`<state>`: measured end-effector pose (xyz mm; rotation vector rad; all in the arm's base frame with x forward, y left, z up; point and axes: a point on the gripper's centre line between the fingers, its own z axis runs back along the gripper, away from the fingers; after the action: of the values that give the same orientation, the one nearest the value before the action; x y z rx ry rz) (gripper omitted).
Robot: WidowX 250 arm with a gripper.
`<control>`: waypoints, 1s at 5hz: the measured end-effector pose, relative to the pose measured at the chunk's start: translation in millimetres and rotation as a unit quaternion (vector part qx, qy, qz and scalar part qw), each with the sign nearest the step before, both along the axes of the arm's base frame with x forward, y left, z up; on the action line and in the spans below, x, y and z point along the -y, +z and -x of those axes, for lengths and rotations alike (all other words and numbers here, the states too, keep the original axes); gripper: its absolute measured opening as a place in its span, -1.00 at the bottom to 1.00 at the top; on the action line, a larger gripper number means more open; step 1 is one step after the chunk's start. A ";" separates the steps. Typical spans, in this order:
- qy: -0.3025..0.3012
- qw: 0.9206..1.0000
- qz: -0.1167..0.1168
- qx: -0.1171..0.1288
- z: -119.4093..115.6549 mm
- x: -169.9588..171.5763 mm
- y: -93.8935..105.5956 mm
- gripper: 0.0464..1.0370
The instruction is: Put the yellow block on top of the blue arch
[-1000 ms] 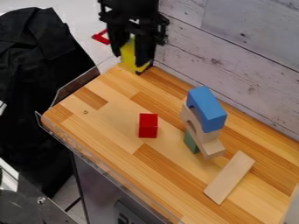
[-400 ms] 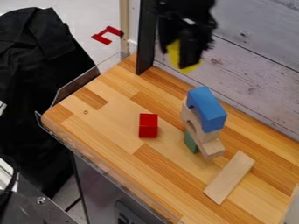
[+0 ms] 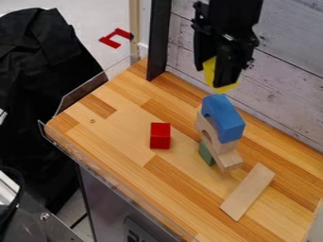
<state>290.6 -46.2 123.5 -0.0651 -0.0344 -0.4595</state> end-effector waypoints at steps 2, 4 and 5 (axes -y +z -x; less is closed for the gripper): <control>-0.003 0.999 0.000 -0.037 -0.8 4.2 -24.7 0.06; -0.011 0.999 -0.007 -0.049 -5.6 7.9 -34.1 0.06; -0.010 0.998 -0.008 -0.053 -5.0 10.1 -36.0 0.06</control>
<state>295.6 -56.3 87.5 -0.0735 0.0752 -0.4756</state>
